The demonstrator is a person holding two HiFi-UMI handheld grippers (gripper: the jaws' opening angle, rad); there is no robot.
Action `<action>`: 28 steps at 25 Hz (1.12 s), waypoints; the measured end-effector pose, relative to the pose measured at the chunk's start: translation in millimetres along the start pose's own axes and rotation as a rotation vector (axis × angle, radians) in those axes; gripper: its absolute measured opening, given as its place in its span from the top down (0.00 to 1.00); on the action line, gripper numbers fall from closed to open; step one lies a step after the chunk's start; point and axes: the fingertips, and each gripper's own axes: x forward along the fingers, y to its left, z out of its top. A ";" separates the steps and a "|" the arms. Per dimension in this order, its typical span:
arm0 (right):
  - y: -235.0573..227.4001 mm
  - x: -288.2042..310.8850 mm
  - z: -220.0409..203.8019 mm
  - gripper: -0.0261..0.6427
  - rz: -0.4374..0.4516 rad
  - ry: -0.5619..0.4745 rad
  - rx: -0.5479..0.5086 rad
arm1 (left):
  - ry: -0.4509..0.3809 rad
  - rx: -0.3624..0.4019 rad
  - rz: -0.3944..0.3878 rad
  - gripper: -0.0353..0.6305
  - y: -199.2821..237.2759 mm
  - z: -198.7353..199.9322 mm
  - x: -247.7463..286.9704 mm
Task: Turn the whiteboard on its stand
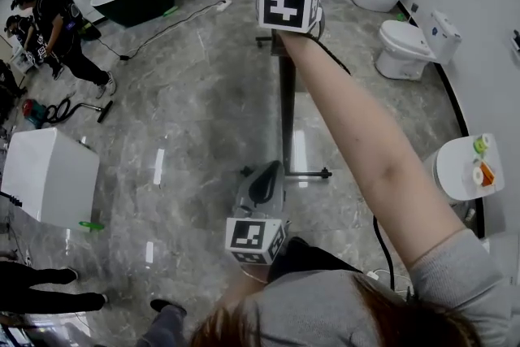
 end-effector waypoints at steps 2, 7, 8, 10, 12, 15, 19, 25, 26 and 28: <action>2.4 -11.3 -0.2 0.85 -0.002 -0.003 -0.001 | -0.006 0.005 -0.014 0.94 -1.0 0.7 -8.5; 6.0 -48.5 -6.3 0.84 0.004 0.011 -0.006 | 0.004 0.011 -0.052 0.94 -16.4 -3.4 -42.5; 7.6 -56.5 -8.4 0.84 0.003 0.015 -0.006 | 0.007 0.011 -0.060 0.94 -18.1 -5.7 -51.9; 9.8 -70.3 -6.5 0.84 -0.005 0.008 -0.009 | 0.005 0.013 -0.076 0.94 -19.7 -9.3 -67.4; 12.5 -82.0 0.4 0.85 -0.004 -0.005 -0.016 | 0.008 0.012 -0.099 0.94 -24.3 -14.5 -77.6; 12.0 -102.3 4.1 0.85 0.003 -0.011 -0.017 | 0.038 0.008 -0.134 0.94 -41.3 -28.7 -92.1; 5.8 -130.2 7.5 0.85 0.004 -0.018 -0.010 | 0.055 -0.007 -0.170 0.94 -66.0 -41.8 -107.4; 7.3 -163.3 11.8 0.83 0.023 -0.039 -0.004 | 0.046 -0.001 -0.182 0.94 -97.5 -46.9 -117.5; 9.8 -166.5 11.8 0.83 0.031 -0.041 -0.003 | 0.041 -0.008 -0.170 0.94 -101.8 -47.3 -117.8; 9.8 -173.8 10.7 0.83 0.034 -0.042 -0.002 | 0.037 -0.028 -0.157 0.94 -115.0 -49.5 -120.8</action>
